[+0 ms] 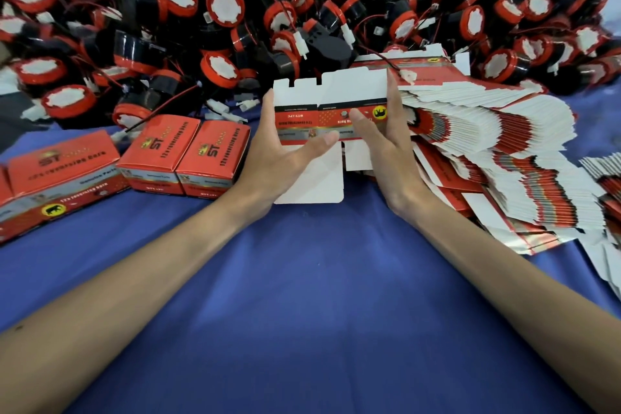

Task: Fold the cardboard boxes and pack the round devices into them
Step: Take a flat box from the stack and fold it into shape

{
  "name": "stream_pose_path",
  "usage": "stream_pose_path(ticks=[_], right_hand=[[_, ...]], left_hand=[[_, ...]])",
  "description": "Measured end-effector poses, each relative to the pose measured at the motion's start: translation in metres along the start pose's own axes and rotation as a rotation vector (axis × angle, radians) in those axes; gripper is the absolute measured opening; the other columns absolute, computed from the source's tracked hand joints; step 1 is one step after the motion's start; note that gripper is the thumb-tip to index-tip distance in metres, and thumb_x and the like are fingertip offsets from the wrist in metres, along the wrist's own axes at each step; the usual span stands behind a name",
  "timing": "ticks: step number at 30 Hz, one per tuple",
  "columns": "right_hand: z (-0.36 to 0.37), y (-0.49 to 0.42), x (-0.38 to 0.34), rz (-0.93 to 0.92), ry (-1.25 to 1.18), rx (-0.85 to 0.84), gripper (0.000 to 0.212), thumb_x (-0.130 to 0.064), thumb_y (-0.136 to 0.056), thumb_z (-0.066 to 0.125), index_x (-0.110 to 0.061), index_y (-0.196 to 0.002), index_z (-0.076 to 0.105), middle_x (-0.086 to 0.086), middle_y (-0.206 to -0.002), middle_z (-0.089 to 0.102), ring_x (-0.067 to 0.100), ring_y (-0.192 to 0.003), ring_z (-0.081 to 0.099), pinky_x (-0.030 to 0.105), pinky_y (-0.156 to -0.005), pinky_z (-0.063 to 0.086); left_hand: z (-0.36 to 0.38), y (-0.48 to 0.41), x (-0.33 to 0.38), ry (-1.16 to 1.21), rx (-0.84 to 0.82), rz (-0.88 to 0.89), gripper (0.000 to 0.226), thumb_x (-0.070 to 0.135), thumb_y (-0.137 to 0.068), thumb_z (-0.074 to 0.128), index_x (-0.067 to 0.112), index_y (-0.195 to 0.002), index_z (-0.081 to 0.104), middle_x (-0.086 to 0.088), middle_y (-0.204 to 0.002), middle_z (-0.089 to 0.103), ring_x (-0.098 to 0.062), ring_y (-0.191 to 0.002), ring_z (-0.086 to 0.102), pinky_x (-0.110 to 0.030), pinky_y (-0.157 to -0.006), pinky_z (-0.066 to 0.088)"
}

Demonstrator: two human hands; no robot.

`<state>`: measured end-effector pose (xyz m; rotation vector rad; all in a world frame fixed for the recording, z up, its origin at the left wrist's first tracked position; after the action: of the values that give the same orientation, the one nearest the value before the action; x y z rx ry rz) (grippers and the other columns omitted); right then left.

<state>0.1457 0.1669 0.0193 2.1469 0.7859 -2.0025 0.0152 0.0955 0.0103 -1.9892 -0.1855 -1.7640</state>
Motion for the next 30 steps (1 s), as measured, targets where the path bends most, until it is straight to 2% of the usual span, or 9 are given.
stream_pose_path(ticks=[2,4,6,9,13,16,20,24,30], right_hand=[[0.001,0.003,-0.002,-0.049,0.088,0.029,0.074,-0.024,-0.096,0.054,-0.021,-0.154,0.008,-0.027,-0.129,0.046,-0.014,-0.114,0.049,0.014,-0.100,0.042],[0.003,0.004,0.000,-0.052,0.134,0.037,0.074,-0.017,-0.097,0.054,-0.020,-0.154,0.008,-0.018,-0.135,0.047,-0.011,-0.113,0.050,0.008,-0.096,0.041],[0.004,0.004,0.003,-0.013,0.075,0.022,0.072,-0.013,-0.096,0.055,-0.020,-0.154,0.013,-0.005,-0.145,0.045,0.002,-0.122,0.049,0.015,-0.102,0.041],[0.003,0.000,0.015,0.132,-0.295,-0.007,0.062,-0.006,-0.095,0.052,-0.023,-0.149,0.029,0.007,-0.139,0.054,0.025,-0.125,0.054,0.048,-0.107,0.042],[0.000,0.001,0.017,0.170,-0.532,-0.010,0.077,-0.009,-0.085,0.054,-0.034,-0.151,0.024,0.004,-0.135,0.058,0.028,-0.119,0.059,0.047,-0.095,0.051],[-0.001,0.002,0.010,0.056,-0.491,-0.010,0.087,-0.005,-0.078,0.054,-0.032,-0.152,0.018,-0.007,-0.126,0.064,0.023,-0.115,0.061,0.043,-0.093,0.052],[0.006,0.009,0.006,-0.001,-0.393,-0.077,0.093,0.002,-0.076,0.058,-0.029,-0.152,0.014,0.005,-0.133,0.058,0.029,-0.124,0.054,0.045,-0.094,0.051],[0.019,0.014,0.007,0.021,-0.110,-0.175,0.048,-0.002,-0.070,0.060,-0.021,-0.114,0.056,-0.011,-0.098,0.072,0.008,-0.099,0.066,0.025,-0.085,0.054],[0.023,0.015,0.013,0.068,-0.053,-0.215,0.042,0.009,-0.079,0.053,-0.029,-0.093,0.058,-0.019,-0.080,0.070,-0.003,-0.083,0.065,0.017,-0.076,0.053]], left_hand=[[0.001,0.000,0.000,-0.037,-0.002,0.010,0.077,0.016,-0.077,0.080,0.015,-0.139,0.034,0.006,-0.121,0.064,-0.001,-0.108,0.063,-0.016,-0.088,0.050],[0.004,0.000,0.000,-0.104,-0.017,0.013,0.083,0.015,-0.071,0.084,0.015,-0.137,0.034,0.007,-0.119,0.064,0.002,-0.105,0.062,-0.012,-0.085,0.048],[0.006,0.000,-0.003,-0.138,-0.035,0.003,0.084,0.011,-0.068,0.086,0.014,-0.134,0.034,0.009,-0.117,0.063,0.007,-0.101,0.062,-0.007,-0.081,0.046],[0.006,-0.001,-0.003,-0.168,-0.044,-0.012,0.088,0.013,-0.066,0.088,0.015,-0.135,0.034,0.008,-0.119,0.062,0.005,-0.104,0.060,-0.009,-0.084,0.046],[0.009,0.000,-0.002,-0.235,-0.034,-0.001,0.089,0.021,-0.068,0.087,0.016,-0.137,0.031,0.005,-0.126,0.058,-0.002,-0.114,0.056,-0.021,-0.097,0.046],[0.003,0.000,-0.008,-0.372,0.053,-0.051,0.079,0.039,-0.083,0.072,0.022,-0.145,0.025,0.004,-0.128,0.043,-0.007,-0.117,0.046,-0.020,-0.099,0.037],[-0.005,-0.001,-0.019,-0.473,0.086,-0.128,0.075,0.047,-0.098,0.044,0.020,-0.154,0.004,0.002,-0.142,0.028,-0.006,-0.130,0.028,-0.008,-0.093,0.014],[-0.003,-0.003,-0.021,-0.462,0.032,-0.133,0.067,0.047,-0.099,0.042,0.021,-0.154,0.013,0.000,-0.151,0.035,-0.014,-0.139,0.031,-0.020,-0.103,0.023],[0.011,0.000,-0.015,-0.561,-0.120,-0.069,0.073,0.038,-0.098,0.049,0.019,-0.155,0.009,-0.001,-0.153,0.032,-0.016,-0.139,0.033,-0.032,-0.114,0.028]])
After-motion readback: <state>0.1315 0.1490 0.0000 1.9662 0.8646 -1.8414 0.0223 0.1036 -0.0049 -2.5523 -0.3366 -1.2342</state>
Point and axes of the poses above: each hand's wrist, its own y-axis away from the middle knuckle, its own z-axis out of the palm, x = y × z, the point moved 9 cm from there along -y, towards the middle knuckle
